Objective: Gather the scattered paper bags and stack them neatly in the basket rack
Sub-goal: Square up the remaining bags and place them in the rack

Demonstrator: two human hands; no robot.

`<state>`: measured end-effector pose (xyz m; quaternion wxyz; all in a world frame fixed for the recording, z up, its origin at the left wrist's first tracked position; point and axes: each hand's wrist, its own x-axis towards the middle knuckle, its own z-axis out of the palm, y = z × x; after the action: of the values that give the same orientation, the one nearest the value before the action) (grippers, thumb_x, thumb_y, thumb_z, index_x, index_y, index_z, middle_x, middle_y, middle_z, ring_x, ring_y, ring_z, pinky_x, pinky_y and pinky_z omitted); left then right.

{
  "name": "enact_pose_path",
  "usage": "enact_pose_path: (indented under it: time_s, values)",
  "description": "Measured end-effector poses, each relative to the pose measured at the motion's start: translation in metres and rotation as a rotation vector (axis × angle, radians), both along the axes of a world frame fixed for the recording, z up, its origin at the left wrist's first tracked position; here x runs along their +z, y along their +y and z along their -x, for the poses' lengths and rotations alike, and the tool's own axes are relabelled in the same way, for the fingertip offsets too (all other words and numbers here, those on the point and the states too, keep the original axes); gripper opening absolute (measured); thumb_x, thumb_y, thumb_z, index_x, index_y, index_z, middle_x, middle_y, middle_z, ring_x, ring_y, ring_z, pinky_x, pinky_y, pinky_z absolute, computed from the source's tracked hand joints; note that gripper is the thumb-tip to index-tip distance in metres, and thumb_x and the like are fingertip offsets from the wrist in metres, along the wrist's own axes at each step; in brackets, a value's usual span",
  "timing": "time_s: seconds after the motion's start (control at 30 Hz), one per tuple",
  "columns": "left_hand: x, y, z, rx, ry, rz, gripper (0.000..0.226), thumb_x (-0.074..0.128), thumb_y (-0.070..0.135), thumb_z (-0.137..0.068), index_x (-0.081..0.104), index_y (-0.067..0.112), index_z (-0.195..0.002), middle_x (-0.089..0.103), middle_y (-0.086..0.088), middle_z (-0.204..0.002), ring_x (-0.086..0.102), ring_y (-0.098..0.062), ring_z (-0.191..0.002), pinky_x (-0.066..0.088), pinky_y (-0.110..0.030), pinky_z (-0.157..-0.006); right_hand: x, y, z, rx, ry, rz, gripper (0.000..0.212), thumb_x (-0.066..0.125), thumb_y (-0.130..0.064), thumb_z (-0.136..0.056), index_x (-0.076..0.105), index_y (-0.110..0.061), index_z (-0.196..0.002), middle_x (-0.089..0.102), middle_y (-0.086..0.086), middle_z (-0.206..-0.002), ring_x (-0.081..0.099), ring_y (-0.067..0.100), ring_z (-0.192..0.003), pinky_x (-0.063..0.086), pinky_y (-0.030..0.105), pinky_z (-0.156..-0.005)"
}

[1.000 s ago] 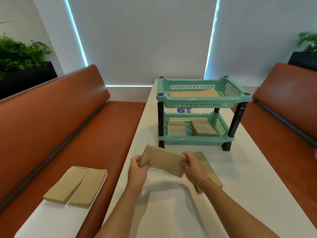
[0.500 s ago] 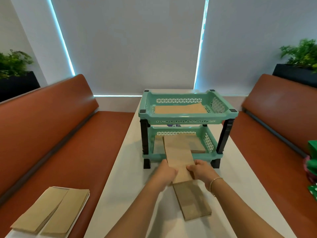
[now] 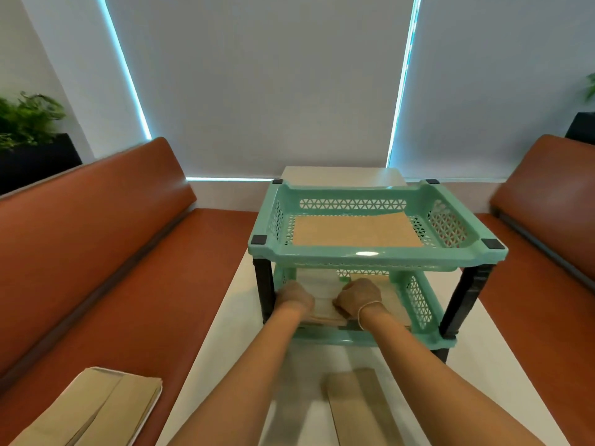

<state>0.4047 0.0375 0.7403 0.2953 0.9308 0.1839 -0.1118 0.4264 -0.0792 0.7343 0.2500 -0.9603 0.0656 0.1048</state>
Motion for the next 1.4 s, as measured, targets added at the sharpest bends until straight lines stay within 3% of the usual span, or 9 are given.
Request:
enact_pose_path:
  time_s: [0.1, 0.23, 0.3, 0.4, 0.6, 0.87, 1.17, 1.27, 1.4]
  values:
    - [-0.010, -0.005, -0.003, 0.015, -0.044, -0.011, 0.035, 0.041, 0.012, -0.097, 0.051, -0.005, -0.125, 0.054, -0.019, -0.130, 0.051, -0.030, -0.121, 0.042, -0.031, -0.095, -0.008, 0.002, -0.009, 0.013, 0.021, 0.018, 0.018, 0.051, -0.020, -0.087, 0.056, -0.011, -0.072, 0.060, 0.010, -0.099, 0.055, 0.021, -0.089, 0.042, 0.022, -0.074]
    - [-0.025, -0.009, -0.013, 0.052, -0.015, -0.062, 0.033, 0.042, 0.013, -0.095, 0.051, -0.004, -0.121, 0.052, -0.019, -0.130, 0.050, -0.030, -0.121, 0.043, -0.031, -0.095, -0.023, 0.008, -0.017, -0.003, 0.040, -0.011, 0.014, 0.055, -0.016, -0.084, 0.054, -0.012, -0.070, 0.057, 0.007, -0.089, 0.052, 0.018, -0.082, 0.043, 0.024, -0.073]
    - [-0.031, -0.012, -0.016, 0.083, 0.008, -0.079, 0.033, 0.045, 0.014, -0.093, 0.050, -0.002, -0.121, 0.051, -0.018, -0.131, 0.049, -0.031, -0.122, 0.041, -0.033, -0.097, -0.028, 0.011, -0.017, -0.010, 0.041, -0.024, 0.015, 0.055, -0.015, -0.086, 0.065, -0.008, -0.095, 0.064, 0.011, -0.103, 0.060, 0.021, -0.097, 0.044, 0.024, -0.080]
    - [-0.036, -0.015, -0.018, 0.119, 0.026, -0.051, 0.036, 0.050, 0.014, -0.090, 0.050, -0.001, -0.123, 0.049, -0.018, -0.132, 0.046, -0.031, -0.123, 0.041, -0.034, -0.099, -0.032, 0.013, -0.015, 0.004, 0.015, -0.001, 0.031, 0.053, -0.015, -0.089, 0.059, -0.006, -0.119, 0.060, 0.009, -0.125, 0.055, 0.022, -0.117, 0.042, 0.023, -0.095]
    - [-0.046, -0.018, -0.020, 0.166, 0.041, 0.046, 0.038, 0.053, 0.011, -0.089, 0.053, -0.003, -0.124, 0.050, -0.019, -0.130, 0.052, -0.031, -0.118, 0.046, -0.033, -0.092, -0.036, 0.017, -0.013, 0.009, 0.021, 0.050, 0.023, 0.052, -0.014, -0.089, 0.064, -0.005, -0.108, 0.065, 0.010, -0.115, 0.060, 0.022, -0.109, 0.044, 0.023, -0.088]
    - [-0.052, -0.016, -0.024, 0.206, 0.008, 0.058, 0.036, 0.056, 0.008, -0.089, 0.054, -0.001, -0.123, 0.056, -0.018, -0.125, 0.055, -0.031, -0.115, 0.049, -0.032, -0.087, -0.036, 0.019, -0.012, 0.021, 0.027, 0.075, 0.024, 0.050, -0.012, -0.092, 0.062, -0.001, -0.110, 0.064, 0.011, -0.117, 0.059, 0.022, -0.110, 0.044, 0.022, -0.087]
    - [-0.045, -0.014, -0.020, 0.171, -0.019, 0.062, 0.063, 0.065, 0.013, -0.083, 0.031, 0.005, -0.136, 0.045, -0.016, -0.135, 0.044, -0.033, -0.126, 0.041, -0.038, -0.100, -0.027, 0.021, -0.006, 0.008, 0.060, 0.026, 0.026, 0.052, -0.012, -0.091, 0.060, -0.001, -0.113, 0.063, 0.012, -0.118, 0.058, 0.022, -0.111, 0.045, 0.023, -0.088]
    - [-0.041, -0.017, -0.013, 0.130, -0.039, 0.055, 0.071, 0.070, 0.017, -0.080, 0.030, 0.003, -0.137, 0.037, -0.016, -0.140, 0.038, -0.031, -0.131, 0.038, -0.037, -0.106, -0.022, 0.021, 0.002, -0.038, 0.057, -0.087, 0.044, 0.059, -0.010, -0.086, 0.046, 0.000, -0.126, 0.058, 0.014, -0.123, 0.056, 0.025, -0.115, 0.045, 0.026, -0.091]
    - [-0.030, -0.024, 0.002, 0.076, -0.191, 0.037, 0.048, 0.057, 0.017, -0.090, 0.038, 0.011, -0.134, 0.036, -0.011, -0.140, 0.030, -0.026, -0.132, 0.033, -0.033, -0.105, -0.004, 0.014, 0.022, -0.027, -0.012, -0.154, 0.049, 0.055, -0.011, -0.088, 0.040, -0.003, -0.134, 0.052, 0.016, -0.131, 0.051, 0.027, -0.120, 0.043, 0.028, -0.098]
